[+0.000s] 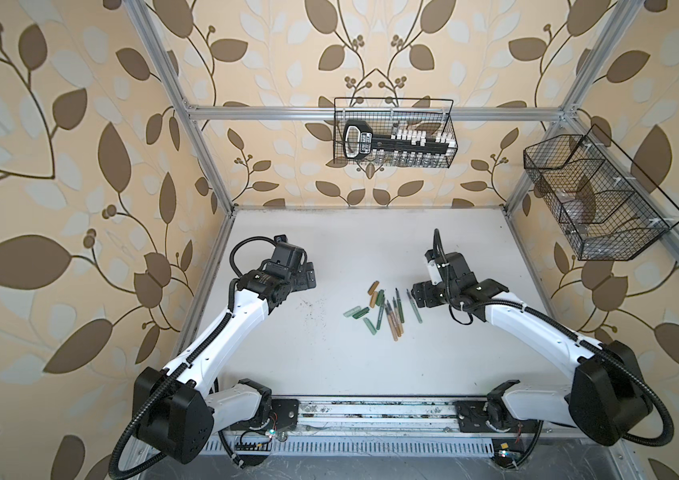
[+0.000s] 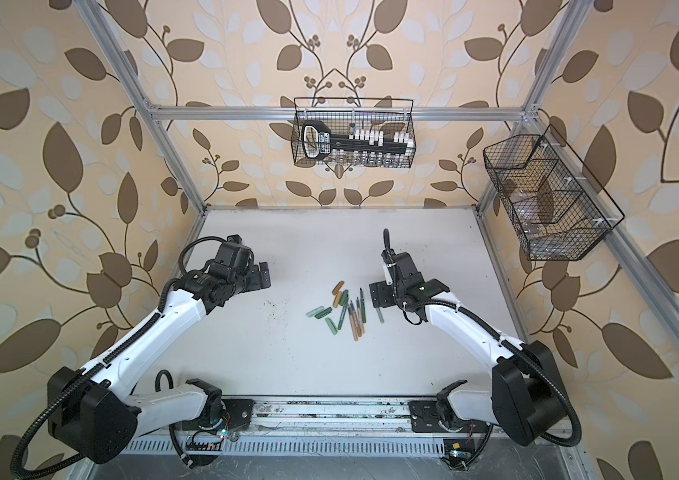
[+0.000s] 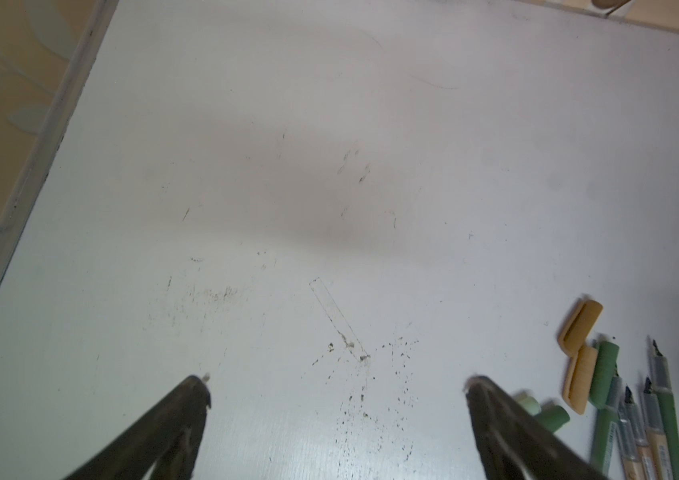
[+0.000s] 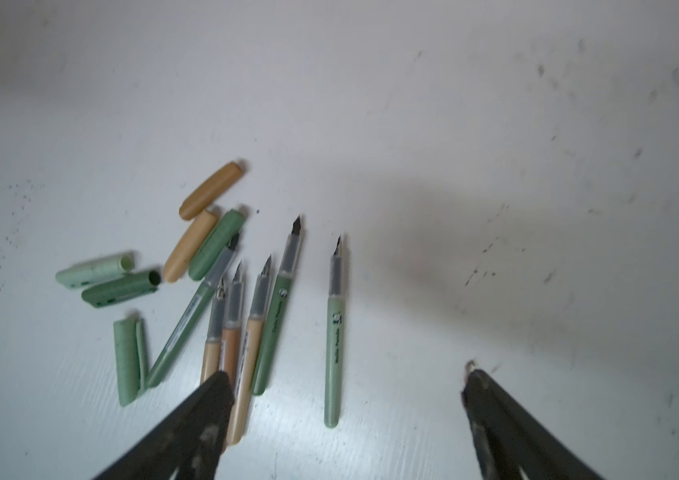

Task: Insert the pens into the pen caps
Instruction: 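Move the right gripper over the pens while the left gripper advances toward the pile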

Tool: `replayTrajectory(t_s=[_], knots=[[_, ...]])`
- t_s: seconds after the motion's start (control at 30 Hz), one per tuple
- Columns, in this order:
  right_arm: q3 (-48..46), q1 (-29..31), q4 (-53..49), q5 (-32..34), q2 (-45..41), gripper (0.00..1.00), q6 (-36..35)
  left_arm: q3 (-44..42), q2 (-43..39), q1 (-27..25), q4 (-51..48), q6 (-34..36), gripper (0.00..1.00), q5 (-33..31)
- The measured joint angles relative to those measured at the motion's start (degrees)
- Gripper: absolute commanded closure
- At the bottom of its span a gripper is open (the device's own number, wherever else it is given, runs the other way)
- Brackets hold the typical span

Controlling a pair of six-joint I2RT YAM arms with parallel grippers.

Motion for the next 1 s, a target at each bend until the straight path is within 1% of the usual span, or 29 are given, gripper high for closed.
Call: replayTrajectory(t_s=[0.13, 0.2, 0.3, 0.47, 0.67, 0.77, 0.87, 1.0], knots=[[2.47, 0.07, -5.42, -2.71, 5.79, 0.30, -0.11, 0.31, 0.00, -0.02, -1.66, -0.35, 0.01, 1.33], [3.56, 0.07, -7.15, -3.56, 8.26, 0.36, -0.20, 0.83, 0.00, -0.28, -2.40, -0.46, 0.01, 1.77], [5.44, 0.07, -8.83, -4.42, 11.74, 0.41, -0.46, 1.68, 0.00, -0.37, -2.91, -0.68, 0.01, 2.75], [9.11, 0.07, -10.62, -4.68, 17.49, 0.45, -0.98, 2.14, -0.11, -0.37, -3.17, -1.64, 0.01, 3.34], [10.34, -0.04, -11.21, -4.31, 20.44, 0.47, -1.11, 2.16, -0.26, -0.37, -3.17, -1.92, 0.01, 4.13], [11.74, -0.35, -12.11, -4.04, 21.84, 0.53, -1.31, 2.21, -0.26, -0.37, -3.17, -1.92, 0.01, 4.11], [15.21, -0.37, -12.39, -2.75, 25.42, 0.56, -1.36, 2.78, -0.20, -0.37, -3.15, -1.92, 0.01, 4.09], [17.27, -0.37, -12.68, -1.22, 28.28, 0.58, -1.51, 3.28, -0.20, -0.37, -2.91, -1.95, 0.01, 4.04]])
